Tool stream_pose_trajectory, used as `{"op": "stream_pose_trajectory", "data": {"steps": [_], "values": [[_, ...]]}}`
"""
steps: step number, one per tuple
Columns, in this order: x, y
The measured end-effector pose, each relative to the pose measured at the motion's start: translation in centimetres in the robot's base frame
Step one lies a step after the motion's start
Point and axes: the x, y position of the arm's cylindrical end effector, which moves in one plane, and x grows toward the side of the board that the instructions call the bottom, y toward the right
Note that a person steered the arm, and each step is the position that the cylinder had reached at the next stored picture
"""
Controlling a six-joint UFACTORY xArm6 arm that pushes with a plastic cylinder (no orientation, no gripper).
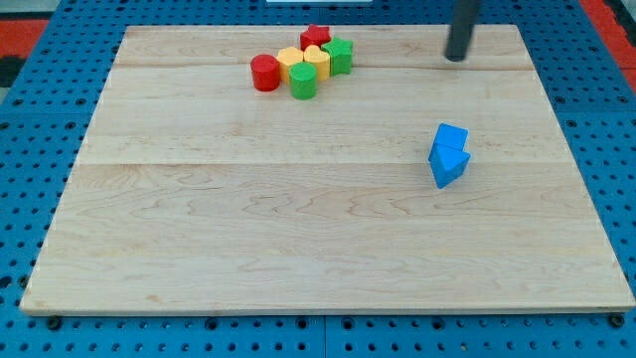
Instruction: Push the yellow blocks to the top right of the blue cube
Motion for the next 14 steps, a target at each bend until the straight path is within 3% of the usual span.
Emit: {"op": "stream_pose_trajectory", "data": {"steps": [1,2,4,5,6,7,8,9,11,13,14], "values": [[8.2,0.4],[11.7,-3.0],[11.6,-20.5],[9.2,-29.9],[2.6,-36.1],[-1.7,-32.7],[-1.7,-21.4],[-1.9,-20.9],[4.3,-10.4],[0.8,-8.5],[4.0,-4.6]]}}
